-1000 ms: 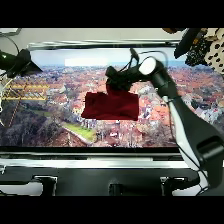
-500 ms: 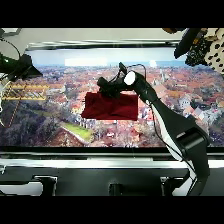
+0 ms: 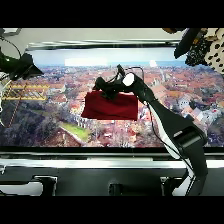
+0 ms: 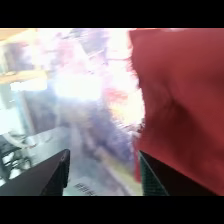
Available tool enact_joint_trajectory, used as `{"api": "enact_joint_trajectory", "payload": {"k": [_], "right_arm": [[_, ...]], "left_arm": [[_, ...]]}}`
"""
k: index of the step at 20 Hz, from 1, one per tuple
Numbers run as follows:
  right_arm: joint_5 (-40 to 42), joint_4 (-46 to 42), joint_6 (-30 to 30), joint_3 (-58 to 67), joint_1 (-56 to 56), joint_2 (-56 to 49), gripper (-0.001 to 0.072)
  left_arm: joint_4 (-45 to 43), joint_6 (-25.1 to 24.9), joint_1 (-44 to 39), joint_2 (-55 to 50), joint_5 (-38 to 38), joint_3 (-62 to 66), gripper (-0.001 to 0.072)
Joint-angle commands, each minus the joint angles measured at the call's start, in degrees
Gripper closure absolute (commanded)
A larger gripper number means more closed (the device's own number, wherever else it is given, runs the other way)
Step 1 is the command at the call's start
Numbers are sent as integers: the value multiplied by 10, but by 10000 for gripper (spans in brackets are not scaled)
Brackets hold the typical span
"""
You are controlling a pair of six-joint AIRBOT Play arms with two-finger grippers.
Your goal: Fold the clothes and pants, and hang the long-sleeved shirts on hangers.
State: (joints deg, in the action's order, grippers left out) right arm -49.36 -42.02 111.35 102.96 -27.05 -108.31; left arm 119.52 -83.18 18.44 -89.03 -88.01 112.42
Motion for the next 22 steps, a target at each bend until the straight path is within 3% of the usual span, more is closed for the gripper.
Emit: {"api": "enact_joint_trajectory", "payload": {"k": [1,7,13,17,22], "right_arm": [[-5,59,-37,0,0,13,218],[-88,26,-57,0,57,82,218],[-268,-37,-169,-8,269,116,217],[-271,-33,-242,-73,361,95,217],[-271,-3,-309,-105,352,13,217]], "left_arm": [[0,0,-5,-3,1,0,692],[0,1,-14,-5,1,0,692],[-2,0,-14,-6,1,0,692],[-2,0,-14,-6,1,0,692],[-2,-19,-14,-9,1,0,692]]}}
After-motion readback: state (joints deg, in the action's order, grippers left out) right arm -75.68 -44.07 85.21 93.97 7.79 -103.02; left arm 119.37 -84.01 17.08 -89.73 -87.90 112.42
